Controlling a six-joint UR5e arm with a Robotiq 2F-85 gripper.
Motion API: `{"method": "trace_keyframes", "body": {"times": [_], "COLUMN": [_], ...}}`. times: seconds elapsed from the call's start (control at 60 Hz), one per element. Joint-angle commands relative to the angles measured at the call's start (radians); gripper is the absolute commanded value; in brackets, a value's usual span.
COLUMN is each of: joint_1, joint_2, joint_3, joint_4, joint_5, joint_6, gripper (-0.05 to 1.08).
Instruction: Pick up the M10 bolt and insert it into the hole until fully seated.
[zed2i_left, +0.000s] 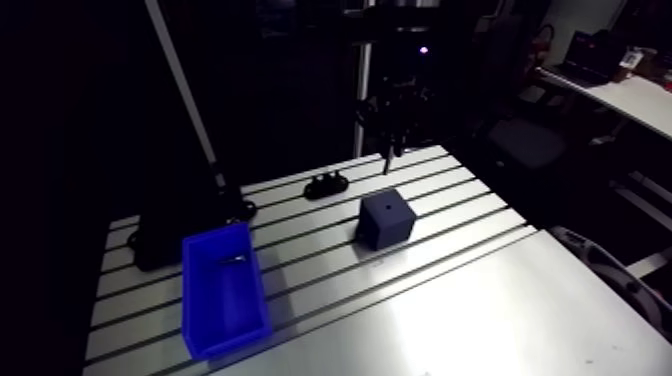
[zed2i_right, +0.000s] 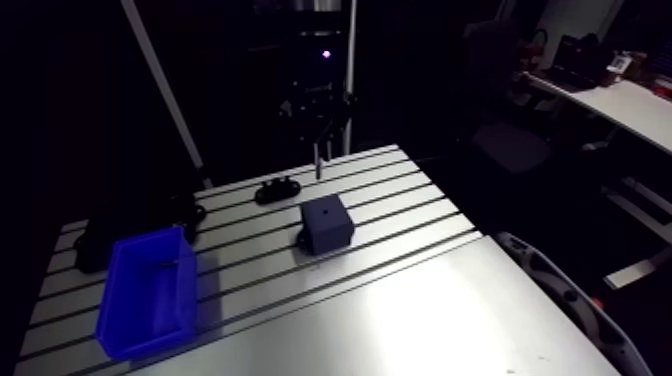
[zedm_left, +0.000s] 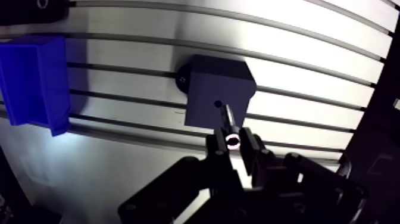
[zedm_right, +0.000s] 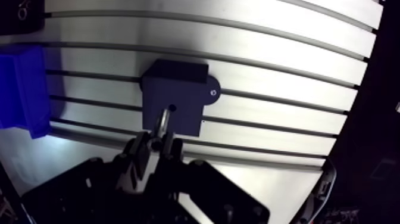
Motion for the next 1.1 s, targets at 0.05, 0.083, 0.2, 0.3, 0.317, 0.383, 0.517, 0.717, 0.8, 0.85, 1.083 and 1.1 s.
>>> {"method": "trace_keyframes", "body": {"times": [0.05,0.083,0.2,0.3,0.317,0.383,0.517,0.717,0.8,0.85,1.083,1.1], "joint_1": [-0.008,-0.007,-0.007,-0.007,-0.007,-0.007,-0.006,-0.004,-0.003,-0.003,-0.002,-0.002], "joint_2": [0.032,0.036,0.04,0.04,0.04,0.038,0.036,0.035,0.036,0.036,0.04,0.04], "joint_3": [-0.016,-0.016,-0.015,-0.016,-0.016,-0.021,-0.02,-0.011,-0.004,-0.004,0.002,0.002], "joint_4": [0.042,0.044,0.044,0.045,0.045,0.048,0.052,0.05,0.044,0.043,0.038,0.038], "joint_5": [-0.008,-0.013,-0.021,-0.022,-0.022,-0.02,-0.018,-0.021,-0.023,-0.023,-0.024,-0.024], "joint_6": [0.005,0.005,0.006,0.006,0.006,0.006,0.006,0.009,0.012,0.014,0.017,0.017], "gripper": [1.08,1.08,1.08,1.08,1.08,1.08,1.08,1.08,1.08,1.08,1.08,1.08]}}
